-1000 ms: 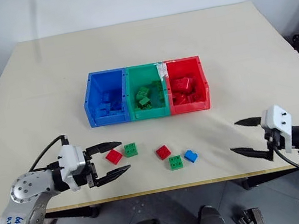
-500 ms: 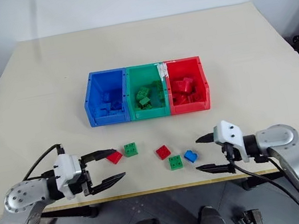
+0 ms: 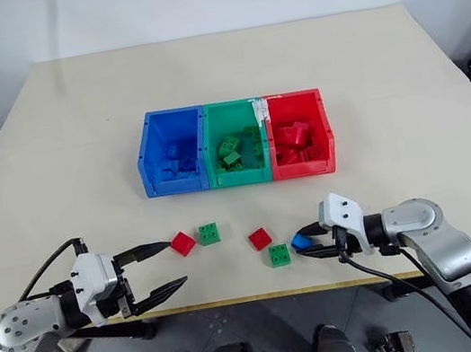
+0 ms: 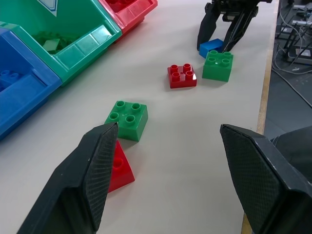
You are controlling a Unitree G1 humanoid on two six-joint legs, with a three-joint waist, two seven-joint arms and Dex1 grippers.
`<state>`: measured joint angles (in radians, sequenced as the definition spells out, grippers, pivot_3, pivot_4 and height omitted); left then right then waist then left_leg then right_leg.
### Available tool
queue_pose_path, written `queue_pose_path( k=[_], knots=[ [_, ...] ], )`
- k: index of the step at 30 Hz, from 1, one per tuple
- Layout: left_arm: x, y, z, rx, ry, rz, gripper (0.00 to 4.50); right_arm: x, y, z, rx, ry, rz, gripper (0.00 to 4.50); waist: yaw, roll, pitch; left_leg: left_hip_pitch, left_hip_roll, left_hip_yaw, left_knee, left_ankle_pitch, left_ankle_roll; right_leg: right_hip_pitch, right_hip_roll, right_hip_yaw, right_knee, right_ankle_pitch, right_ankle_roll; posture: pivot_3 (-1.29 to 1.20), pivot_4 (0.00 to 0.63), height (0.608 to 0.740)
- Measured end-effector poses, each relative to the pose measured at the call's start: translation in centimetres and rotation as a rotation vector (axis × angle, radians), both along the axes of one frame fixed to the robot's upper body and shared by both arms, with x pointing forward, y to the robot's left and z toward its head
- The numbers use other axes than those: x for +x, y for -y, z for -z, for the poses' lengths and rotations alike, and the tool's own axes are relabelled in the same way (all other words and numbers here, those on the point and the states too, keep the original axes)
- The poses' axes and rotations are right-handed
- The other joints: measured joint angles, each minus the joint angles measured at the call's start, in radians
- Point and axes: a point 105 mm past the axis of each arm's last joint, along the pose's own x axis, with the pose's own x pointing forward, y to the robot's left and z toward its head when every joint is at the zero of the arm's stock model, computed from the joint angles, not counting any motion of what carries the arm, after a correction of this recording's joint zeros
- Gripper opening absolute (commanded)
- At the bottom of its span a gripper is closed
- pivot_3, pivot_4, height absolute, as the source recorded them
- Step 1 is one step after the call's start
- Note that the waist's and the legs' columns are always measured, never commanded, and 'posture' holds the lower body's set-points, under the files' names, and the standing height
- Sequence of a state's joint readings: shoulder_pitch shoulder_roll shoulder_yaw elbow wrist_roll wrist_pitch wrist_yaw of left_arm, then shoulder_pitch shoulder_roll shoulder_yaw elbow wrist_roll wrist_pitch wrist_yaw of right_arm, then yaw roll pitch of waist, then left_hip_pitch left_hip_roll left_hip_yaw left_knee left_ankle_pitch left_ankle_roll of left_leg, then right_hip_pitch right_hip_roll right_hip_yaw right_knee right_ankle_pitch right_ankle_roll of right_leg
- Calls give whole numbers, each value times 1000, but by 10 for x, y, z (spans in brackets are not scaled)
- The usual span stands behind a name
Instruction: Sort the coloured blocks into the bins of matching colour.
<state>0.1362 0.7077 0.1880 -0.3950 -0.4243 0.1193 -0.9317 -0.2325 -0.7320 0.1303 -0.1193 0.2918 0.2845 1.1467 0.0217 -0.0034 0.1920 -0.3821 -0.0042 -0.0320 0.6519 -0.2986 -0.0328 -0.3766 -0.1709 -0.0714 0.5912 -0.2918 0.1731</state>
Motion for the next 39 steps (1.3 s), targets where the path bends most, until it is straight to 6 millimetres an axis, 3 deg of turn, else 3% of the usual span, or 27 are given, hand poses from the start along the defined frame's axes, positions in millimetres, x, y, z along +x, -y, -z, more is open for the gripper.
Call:
queue_pose_path(
  k=[3, 5, 8, 10, 13, 15, 19, 23, 28, 30, 33, 39],
  knots=[
    [1, -10, -3, -7, 13, -56, 3547, 7, 0, -15, 40, 18, -7, 1392, -2, 0, 0, 0, 0, 0, 0, 0, 0, 0, 0, 0, 0, 0, 0, 0, 150, 740],
    [2, -18, -7, -38, 33, -119, 3547, 23, -12, -47, 121, 75, -17, 1392, -16, 0, 0, 0, 2, 1, 0, 0, 0, 0, 1, 0, 0, 1, -1, 0, 150, 740],
    [-2, -32, -10, -71, 48, -217, 3547, 45, -54, -107, 280, 187, -53, 1392, -35, 0, 0, 1, 5, 0, -2, 0, -3, -2, 5, 1, 2, 0, -4, 0, 150, 740],
    [-7, -43, -7, -83, 39, -286, 3547, 55, -87, -129, 347, 215, -73, 1392, -44, 0, 0, 2, 6, 0, -3, -1, -4, -4, 6, 1, 4, -1, -6, 0, 150, 740],
    [-14, -50, -2, -91, 23, -340, 3547, 67, -127, -135, 372, 221, -67, 1392, -41, -1, 0, -3, 5, 0, -2, -1, -4, -9, 5, 1, 6, -1, -7, 0, 150, 740],
    [-18, -55, 2, -96, 13, -383, 3547, 86, -154, -138, 393, 241, 1, 1392, -48, -2, -1, -8, 4, 3, 0, -1, -4, -16, 5, 3, 10, -1, -7, 0, 150, 740],
    [-19, -53, -1, -105, 39, -399, 3547, 107, -203, -145, 332, 345, 68, 1392, -53, -2, -1, -7, 5, 5, -1, -1, -5, -20, 5, 4, 16, -2, -9, 0, 150, 740],
    [-21, -53, 2, -99, 34, -415, 3547, 118, -221, -130, 291, 285, 104, 2743, -53, -2, -1, -7, 5, 5, -1, -1, -5, -20, 5, 4, 16, -2, -10, 0, 150, 740],
    [-21, -51, 0, -93, 45, -409, 3547, 121, -216, -127, 304, 290, 109, 4463, -53, -2, -1, -7, 5, 6, -2, -1, -5, -21, 5, 5, 16, -2, -10, 0, 150, 740],
    [-20, -49, -2, -94, 52, -400, 3547, 120, -204, -133, 325, 320, 93, 4486, -50, -2, -1, -7, 5, 6, -1, -1, -5, -21, 5, 5, 16, -2, -10, 0, 150, 740],
    [-13, -40, -7, -83, 67, -336, 3547, 108, -168, -135, 367, 365, 28, 4486, -44, -3, -2, -7, 5, 6, -1, -2, -4, -20, 5, 5, 16, -2, -10, 0, 150, 740],
    [2, -14, -10, -63, 59, -158, 3547, 60, -81, -101, 316, 323, -123, 4486, -46, -3, -2, -6, 6, 9, -2, -2, -4, -20, 5, 6, 15, -2, -9, 0, 150, 740]
  ],
)
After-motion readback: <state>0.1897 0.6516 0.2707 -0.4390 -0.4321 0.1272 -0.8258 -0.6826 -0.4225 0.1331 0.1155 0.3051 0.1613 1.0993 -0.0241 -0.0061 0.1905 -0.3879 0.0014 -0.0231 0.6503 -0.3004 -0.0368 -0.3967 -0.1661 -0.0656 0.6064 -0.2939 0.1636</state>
